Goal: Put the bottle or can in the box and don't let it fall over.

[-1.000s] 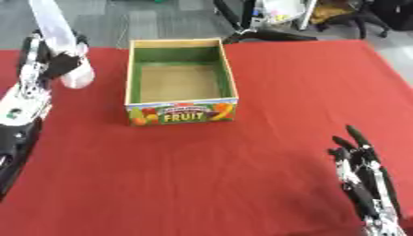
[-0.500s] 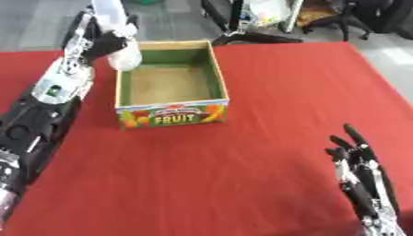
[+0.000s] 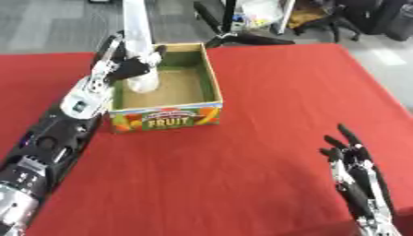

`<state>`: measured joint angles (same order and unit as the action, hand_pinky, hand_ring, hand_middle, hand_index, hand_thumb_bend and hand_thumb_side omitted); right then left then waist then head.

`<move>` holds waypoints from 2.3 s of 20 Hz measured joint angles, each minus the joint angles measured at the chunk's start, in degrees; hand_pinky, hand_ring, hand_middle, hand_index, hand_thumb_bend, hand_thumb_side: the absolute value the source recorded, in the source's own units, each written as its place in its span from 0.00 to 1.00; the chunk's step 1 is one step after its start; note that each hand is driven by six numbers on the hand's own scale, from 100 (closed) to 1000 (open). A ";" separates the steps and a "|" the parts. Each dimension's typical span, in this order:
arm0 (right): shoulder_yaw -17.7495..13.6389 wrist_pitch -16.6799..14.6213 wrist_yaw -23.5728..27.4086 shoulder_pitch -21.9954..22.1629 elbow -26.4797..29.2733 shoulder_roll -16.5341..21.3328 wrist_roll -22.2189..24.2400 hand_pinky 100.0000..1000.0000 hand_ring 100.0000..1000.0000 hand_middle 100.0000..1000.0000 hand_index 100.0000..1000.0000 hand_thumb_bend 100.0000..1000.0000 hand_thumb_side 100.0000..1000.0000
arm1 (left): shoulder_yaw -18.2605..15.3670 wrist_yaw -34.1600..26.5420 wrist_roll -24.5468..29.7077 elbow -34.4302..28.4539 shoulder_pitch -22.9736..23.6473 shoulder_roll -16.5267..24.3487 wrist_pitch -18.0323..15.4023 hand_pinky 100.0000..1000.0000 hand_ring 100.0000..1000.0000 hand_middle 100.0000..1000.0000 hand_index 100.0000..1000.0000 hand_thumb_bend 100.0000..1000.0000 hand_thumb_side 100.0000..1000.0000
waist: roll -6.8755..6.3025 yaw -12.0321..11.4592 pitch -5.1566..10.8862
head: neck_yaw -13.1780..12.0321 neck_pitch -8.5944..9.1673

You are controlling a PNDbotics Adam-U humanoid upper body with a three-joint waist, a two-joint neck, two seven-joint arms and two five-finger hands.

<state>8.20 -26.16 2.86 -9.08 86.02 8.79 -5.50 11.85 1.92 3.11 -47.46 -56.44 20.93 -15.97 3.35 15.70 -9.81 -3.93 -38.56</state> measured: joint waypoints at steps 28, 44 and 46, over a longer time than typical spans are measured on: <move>-1.79 -0.01 -0.73 1.73 0.00 0.58 -1.65 0.78 0.89 1.00 0.95 0.00 0.41 | -12.81 -12.55 -9.62 -40.30 36.41 14.93 5.71 0.95 1.00 1.00 0.94 0.99 0.53 | -0.41 -6.52 0.05 | 4.07 0.53; -2.74 -0.19 -1.51 3.14 0.00 1.06 -2.87 0.78 0.89 1.00 0.95 0.00 0.41 | -19.53 -3.65 -20.01 -54.66 54.05 -0.14 6.99 0.90 1.00 1.00 0.89 0.87 0.58 | -1.08 -9.47 0.87 | 4.65 -0.09; -2.86 -0.16 -1.53 3.15 0.00 1.07 -2.97 0.78 0.89 1.00 0.95 0.00 0.41 | -19.80 -1.93 -20.43 -54.56 54.44 -2.06 7.21 0.89 1.00 1.00 0.88 0.86 0.58 | -1.09 -9.54 1.01 | 4.63 -0.13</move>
<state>5.34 -26.32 1.33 -5.93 86.01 9.86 -8.47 -7.95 -0.02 -17.32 -102.02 -2.00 18.87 -8.77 2.27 6.16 -8.79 0.70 -38.69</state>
